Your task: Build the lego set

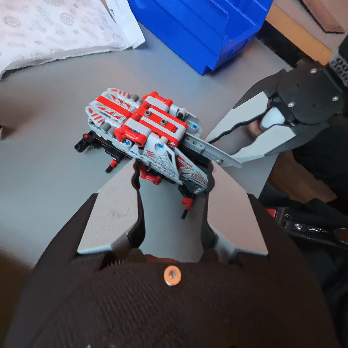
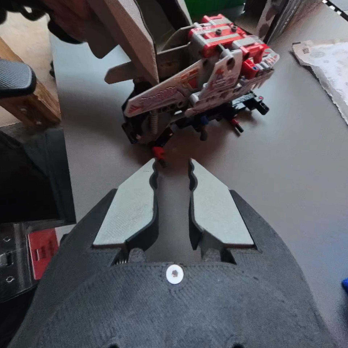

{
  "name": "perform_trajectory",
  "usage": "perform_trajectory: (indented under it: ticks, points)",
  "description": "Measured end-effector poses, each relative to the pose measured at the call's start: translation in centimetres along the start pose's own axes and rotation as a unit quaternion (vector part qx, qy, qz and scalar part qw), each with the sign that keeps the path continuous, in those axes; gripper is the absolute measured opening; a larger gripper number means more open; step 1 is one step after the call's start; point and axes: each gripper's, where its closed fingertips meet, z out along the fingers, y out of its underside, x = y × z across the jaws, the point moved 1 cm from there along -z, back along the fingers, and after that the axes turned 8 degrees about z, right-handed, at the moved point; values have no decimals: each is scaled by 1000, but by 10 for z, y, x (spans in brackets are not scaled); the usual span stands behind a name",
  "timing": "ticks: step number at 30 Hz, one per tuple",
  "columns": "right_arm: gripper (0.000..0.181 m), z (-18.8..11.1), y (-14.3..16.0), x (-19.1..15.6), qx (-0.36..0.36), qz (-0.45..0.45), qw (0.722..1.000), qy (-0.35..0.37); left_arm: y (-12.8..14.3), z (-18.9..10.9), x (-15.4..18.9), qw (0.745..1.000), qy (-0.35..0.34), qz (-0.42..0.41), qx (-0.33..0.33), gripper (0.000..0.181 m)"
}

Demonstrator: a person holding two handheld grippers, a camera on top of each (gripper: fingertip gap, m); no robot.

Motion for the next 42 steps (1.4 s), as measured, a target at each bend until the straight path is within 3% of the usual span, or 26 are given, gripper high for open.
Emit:
perform_trajectory:
  ticks: [4,10,15,17,21,22,23,25,37,42]
  points:
    - [26,0,-11,18,27,25,999,13,2,-12,-11,999,26,-30,29,50]
    - [15,23,-26,-3,25,-14,999,-26,4,-19,-12,998,38,-38,24,47]
    - [5,44,-29,-1,-3,-36,999,-4,-21,-37,14,998,0,55,10,65]
    - [5,46,-31,-1,-2,-44,999,1,-14,-29,12,995,-34,82,-45,78]
    - [5,45,-33,-4,9,-90,995,33,4,-7,-6,986,-81,92,-110,76]
    - [5,45,-32,-3,6,-100,994,46,7,-2,-10,985,-92,89,-113,92]
    - [4,45,-32,-1,8,-106,992,61,6,1,-7,989,-75,78,-105,81]
    - [5,45,-32,0,9,-109,991,72,7,0,-6,989,-68,79,-109,79]
    - [5,39,-37,-5,31,-102,991,85,8,-7,-7,995,-51,50,-74,76]
    - [4,16,-65,-21,101,-19,995,9,-4,-38,-7,998,-43,38,-18,68]
